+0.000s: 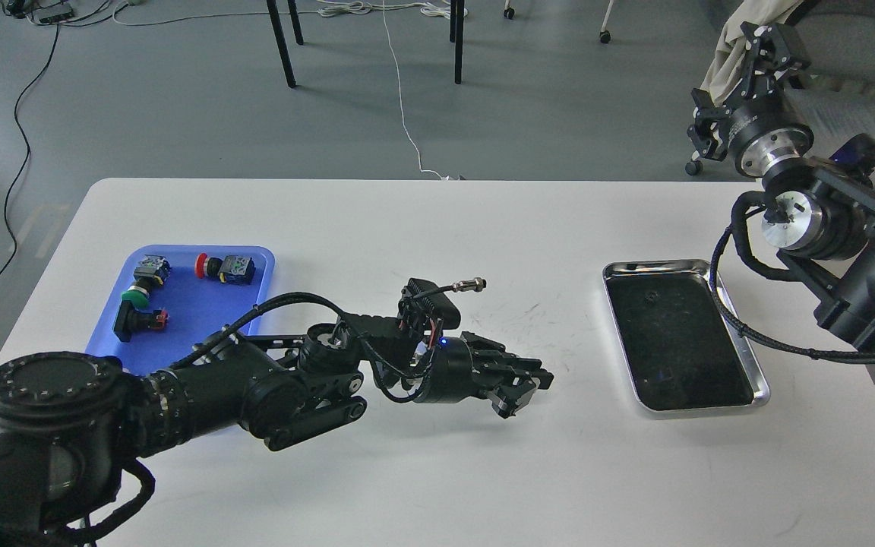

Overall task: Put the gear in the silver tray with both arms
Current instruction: 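Hold the gear near the silver tray and open the left gripper, then retract the left arm back over the blue tray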

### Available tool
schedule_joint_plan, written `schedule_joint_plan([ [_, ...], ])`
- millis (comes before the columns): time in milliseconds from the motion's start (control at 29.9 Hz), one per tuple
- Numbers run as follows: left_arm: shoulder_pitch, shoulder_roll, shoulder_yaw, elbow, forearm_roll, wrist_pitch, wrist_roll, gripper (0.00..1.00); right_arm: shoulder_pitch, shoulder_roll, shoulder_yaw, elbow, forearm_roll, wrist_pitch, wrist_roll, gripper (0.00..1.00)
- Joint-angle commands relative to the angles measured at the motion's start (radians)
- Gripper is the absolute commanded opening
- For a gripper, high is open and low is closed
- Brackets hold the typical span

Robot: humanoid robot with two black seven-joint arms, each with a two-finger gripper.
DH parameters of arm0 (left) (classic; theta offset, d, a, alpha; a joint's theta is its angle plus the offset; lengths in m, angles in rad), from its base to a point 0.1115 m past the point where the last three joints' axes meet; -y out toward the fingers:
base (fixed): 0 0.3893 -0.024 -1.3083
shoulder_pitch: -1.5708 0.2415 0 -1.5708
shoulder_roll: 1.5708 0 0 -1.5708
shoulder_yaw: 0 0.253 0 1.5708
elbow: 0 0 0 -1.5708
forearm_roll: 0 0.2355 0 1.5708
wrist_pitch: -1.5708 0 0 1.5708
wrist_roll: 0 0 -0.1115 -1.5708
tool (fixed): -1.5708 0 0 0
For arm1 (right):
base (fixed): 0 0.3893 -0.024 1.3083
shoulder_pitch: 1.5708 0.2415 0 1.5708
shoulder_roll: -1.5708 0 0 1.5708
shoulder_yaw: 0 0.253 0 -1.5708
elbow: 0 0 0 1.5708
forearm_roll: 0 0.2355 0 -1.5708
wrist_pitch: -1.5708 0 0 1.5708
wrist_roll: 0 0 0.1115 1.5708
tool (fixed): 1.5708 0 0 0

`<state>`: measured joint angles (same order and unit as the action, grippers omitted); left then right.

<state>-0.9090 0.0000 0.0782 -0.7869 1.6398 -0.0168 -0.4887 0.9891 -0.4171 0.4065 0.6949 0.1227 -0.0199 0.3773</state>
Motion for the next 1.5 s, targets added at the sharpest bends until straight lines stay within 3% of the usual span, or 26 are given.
schedule_joint_plan([
  [0, 0.001, 0.000, -0.001, 0.000, -0.012, -0.002, 0.000, 0.38, -0.001, 0.000, 0.000, 0.000, 0.000, 0.000, 0.000, 0.97],
  [167, -0.001, 0.000, -0.008, 0.000, -0.049, 0.000, 0.000, 0.46, -0.001, 0.000, 0.000, 0.000, 0.000, 0.000, 0.000, 0.97],
  [368, -0.010, 0.000, -0.041, 0.000, -0.070, -0.008, 0.000, 0.49, -0.003, 0.000, 0.000, 0.002, -0.002, 0.000, 0.000, 0.98],
  [535, -0.080, 0.000, -0.098, 0.005, -0.161, -0.029, 0.000, 0.56, -0.001, 0.000, -0.002, 0.009, -0.034, 0.000, 0.000, 0.98],
  [735, -0.154, 0.000, -0.146, 0.003, -0.320, -0.092, 0.000, 0.70, 0.000, 0.001, -0.002, 0.023, -0.075, 0.000, 0.002, 0.98],
  [936, -0.156, 0.040, -0.184, 0.008, -0.388, -0.097, 0.000, 0.83, 0.013, -0.011, -0.040, 0.070, -0.084, 0.002, 0.002, 0.98],
  [1069, -0.140, 0.087, -0.265, 0.008, -0.465, -0.095, 0.000, 0.98, 0.042, -0.015, -0.081, 0.078, -0.086, 0.002, 0.003, 0.98],
  [1370, -0.123, 0.213, -0.287, 0.021, -0.549, -0.120, 0.000, 0.98, 0.095, -0.074, -0.135, 0.146, -0.087, 0.000, 0.003, 0.98],
  [1471, -0.111, 0.230, -0.287, 0.081, -0.650, -0.156, 0.000, 0.98, 0.115, -0.097, -0.166, 0.179, -0.087, 0.000, 0.003, 0.98],
])
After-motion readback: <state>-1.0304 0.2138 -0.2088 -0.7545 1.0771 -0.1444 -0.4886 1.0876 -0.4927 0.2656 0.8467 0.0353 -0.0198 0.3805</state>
